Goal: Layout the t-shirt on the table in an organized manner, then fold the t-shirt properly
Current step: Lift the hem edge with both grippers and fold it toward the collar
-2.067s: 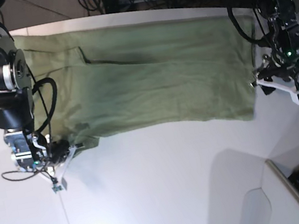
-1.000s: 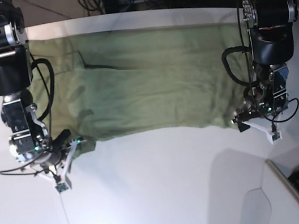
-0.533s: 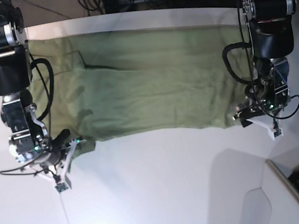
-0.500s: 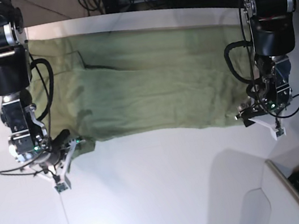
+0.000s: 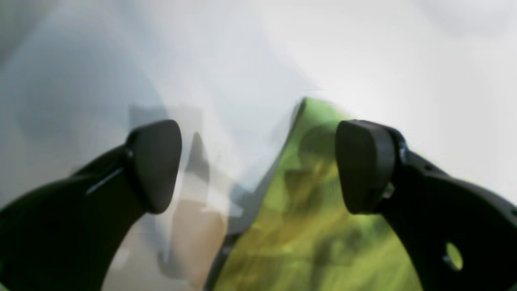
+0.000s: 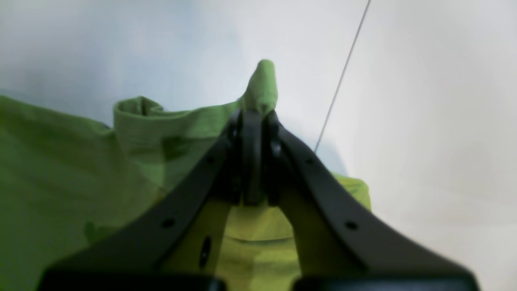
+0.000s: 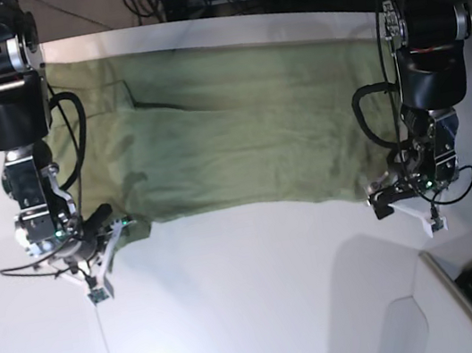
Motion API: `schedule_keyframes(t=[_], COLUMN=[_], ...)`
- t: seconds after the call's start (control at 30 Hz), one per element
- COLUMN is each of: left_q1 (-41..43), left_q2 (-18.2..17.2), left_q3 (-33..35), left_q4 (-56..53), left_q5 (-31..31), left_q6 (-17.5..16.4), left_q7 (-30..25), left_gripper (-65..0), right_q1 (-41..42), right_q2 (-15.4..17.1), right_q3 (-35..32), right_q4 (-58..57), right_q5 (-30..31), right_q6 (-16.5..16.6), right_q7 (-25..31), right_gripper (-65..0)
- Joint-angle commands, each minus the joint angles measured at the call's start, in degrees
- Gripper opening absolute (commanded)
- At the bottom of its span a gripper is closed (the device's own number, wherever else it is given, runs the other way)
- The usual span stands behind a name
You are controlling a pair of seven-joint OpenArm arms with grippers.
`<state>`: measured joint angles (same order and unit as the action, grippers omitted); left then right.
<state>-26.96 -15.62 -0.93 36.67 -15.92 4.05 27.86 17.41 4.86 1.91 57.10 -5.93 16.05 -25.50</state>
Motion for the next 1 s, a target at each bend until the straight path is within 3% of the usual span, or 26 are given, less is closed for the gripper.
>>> schedule_keyframes(t=[0.0,0.43,0.5,0.63,0.7,0.97], left_q1=[-1.7,-2.5,-2.5,-2.4,-2.6,-0.4], left_q2=[-0.6,1.7,1.7,1.3,1.2,1.6], left_q3=[-0.1,0.0,0.0,-0.7,-0.7,-0.8], left_q4=[-0.4,-3.8,-4.3,-4.2,-4.0,3.8], left_q5=[0.1,0.5,0.5,0.2,0.2,0.1], left_q6=[-0.8,-1.3,-1.3,-1.3,-1.3,-1.3], left_q7=[-1.4,-2.1,-2.1,-2.1,-2.1,0.3], left_gripper=[-7.9,-9.1,-18.8,-53.2,-65.0,-65.0], right_q1=[1.5,1.5,1.5,1.5,1.5,1.6], right_q2=[0.3,0.2,0.3,0.4,0.4,0.5], right_q3=[0.1,0.0,0.0,0.0,0.0,0.4], right_q4=[1.1,1.1,1.1,1.1,1.1,1.2], right_q5=[0.2,0.2,0.2,0.2,0.2,0.2], right_q6=[-0.1,-0.1,-0.1,-0.1,-0.1,-0.1], right_q7=[1.2,1.1,1.2,1.4,1.5,3.6], right_gripper=[-65.0,-65.0,-65.0,-65.0,-65.0,-65.0])
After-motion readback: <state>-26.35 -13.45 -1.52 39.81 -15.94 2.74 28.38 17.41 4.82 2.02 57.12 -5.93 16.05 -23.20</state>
